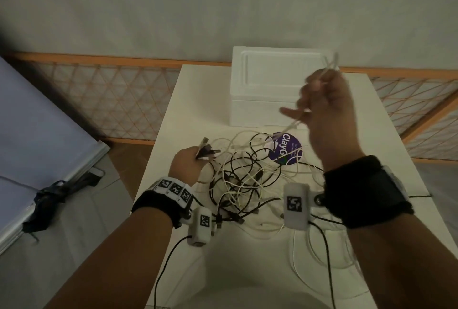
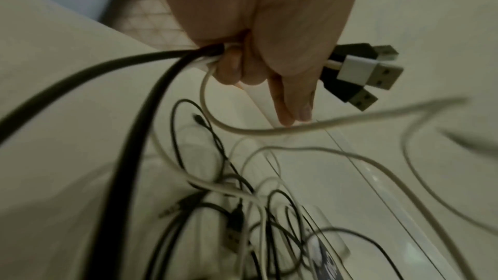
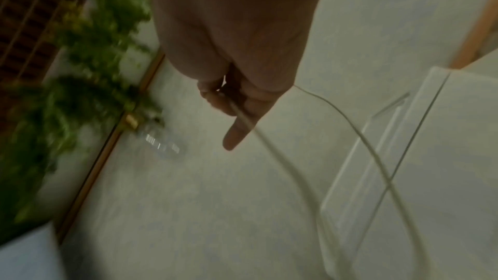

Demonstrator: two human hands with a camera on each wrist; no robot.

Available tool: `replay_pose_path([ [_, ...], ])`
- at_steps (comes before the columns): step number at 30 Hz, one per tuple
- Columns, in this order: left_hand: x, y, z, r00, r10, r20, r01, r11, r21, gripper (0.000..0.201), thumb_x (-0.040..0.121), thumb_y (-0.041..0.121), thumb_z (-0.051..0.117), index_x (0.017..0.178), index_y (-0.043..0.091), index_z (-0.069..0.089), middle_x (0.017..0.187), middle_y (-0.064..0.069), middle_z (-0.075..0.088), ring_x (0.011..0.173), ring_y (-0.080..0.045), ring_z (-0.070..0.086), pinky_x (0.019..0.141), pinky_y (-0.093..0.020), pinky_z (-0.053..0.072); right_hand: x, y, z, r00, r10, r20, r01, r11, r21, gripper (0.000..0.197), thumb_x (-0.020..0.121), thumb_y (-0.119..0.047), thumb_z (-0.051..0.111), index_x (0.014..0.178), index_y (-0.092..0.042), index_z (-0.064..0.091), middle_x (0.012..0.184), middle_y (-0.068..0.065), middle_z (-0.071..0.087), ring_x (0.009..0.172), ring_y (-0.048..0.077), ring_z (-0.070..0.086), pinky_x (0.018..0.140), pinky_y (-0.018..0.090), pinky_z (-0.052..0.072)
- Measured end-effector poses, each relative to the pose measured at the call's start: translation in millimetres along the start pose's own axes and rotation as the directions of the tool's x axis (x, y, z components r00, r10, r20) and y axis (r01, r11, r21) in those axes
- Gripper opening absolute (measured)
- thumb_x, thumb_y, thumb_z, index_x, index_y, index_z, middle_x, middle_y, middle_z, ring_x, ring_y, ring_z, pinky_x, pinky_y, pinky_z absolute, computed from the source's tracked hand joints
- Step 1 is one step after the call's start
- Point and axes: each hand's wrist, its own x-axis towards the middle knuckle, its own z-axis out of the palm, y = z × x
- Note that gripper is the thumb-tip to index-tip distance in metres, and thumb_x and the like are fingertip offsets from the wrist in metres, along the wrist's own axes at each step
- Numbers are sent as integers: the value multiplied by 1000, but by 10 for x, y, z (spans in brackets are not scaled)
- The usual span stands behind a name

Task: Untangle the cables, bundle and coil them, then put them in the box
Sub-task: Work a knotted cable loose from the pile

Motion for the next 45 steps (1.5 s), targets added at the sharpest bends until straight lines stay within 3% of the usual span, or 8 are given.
replay_pose_path([
  [4, -21, -180, -110, 976, -198, -90, 192, 979, -76, 27, 92, 31, 60, 78, 9, 66, 66, -4, 59, 68, -25, 56, 65, -30, 38, 102, -77, -513, 985, -31, -169, -65, 843, -533, 14, 94, -13, 45, 94, -21, 56, 76, -3, 51, 60, 9, 49, 59, 34, 54],
  [7, -70, -133, -164, 952, -306, -29, 287, 919, -270, 18, 91, 28, 61, 78, 16, 60, 57, -2, 44, 51, -19, 42, 55, -29, 33, -34, 110, -752, 945, 225, -237, -260, 78, -963, 29, 90, -28, 56, 113, -10, 55, 113, 17, 58, 103, 36, 57, 91, 45, 46],
  [9, -110, -51, -172, 922, -379, 84, 370, 792, -487, 22, 90, 16, 58, 70, 15, 51, 56, -1, 38, 43, -13, 35, 47, -25, 28, -195, 230, -639, 927, 242, -287, -266, -117, -957, 54, 83, -37, 64, 124, -7, 46, 124, 21, 50, 114, 41, 49, 96, 47, 41],
  [13, -289, 248, -173, 892, -277, 358, 449, 437, -779, 24, 98, 12, 42, 75, 12, 50, 60, 2, 39, 46, -9, 33, 49, -24, 30, -512, 383, 6, 903, 400, 158, 91, 182, -979, 77, 84, -43, 64, 144, -11, 29, 148, 11, 33, 136, 25, 30, 111, 35, 24],
  [18, -522, 623, -160, 942, -142, 303, 335, 417, -845, 24, 102, 21, 41, 88, 10, 58, 69, -4, 63, 62, -15, 60, 58, -27, 51, -770, 744, 634, 737, 520, 432, 61, 585, -808, 74, 78, -23, 70, 138, -17, 28, 111, 1, 65, 95, 17, 63, 81, 33, 51],
  [27, -613, 244, -246, 921, -355, 164, 246, 200, -948, 30, 101, 20, 43, 71, 16, 43, 46, 6, 31, 39, -9, 27, 45, -25, 37, -963, 809, 460, 632, 565, 530, 646, -7, -763, 11, 87, -24, 47, 95, -18, 51, 71, -6, 53, 66, 19, 53, 84, 37, 43],
  [40, -390, -589, -941, 833, -542, 114, 150, 22, -988, 14, 80, 13, 44, 68, 19, 39, 64, 3, 35, 50, -12, 34, 48, -21, 34, -823, 602, -577, 846, 423, 325, 393, -85, -915, 42, 88, -65, 36, 86, -27, 53, 83, -6, 62, 82, 18, 61, 62, 30, 43],
  [45, -495, -534, -713, 943, -317, 96, 103, 6, -995, 20, 58, 16, 76, 60, 18, 56, 58, 6, 57, 50, -7, 57, 56, -21, 53, -925, 525, -672, 881, 398, 254, 322, -113, -940, 43, 91, -60, 40, 86, -21, 56, 80, -4, 58, 85, 19, 60, 63, 29, 37],
])
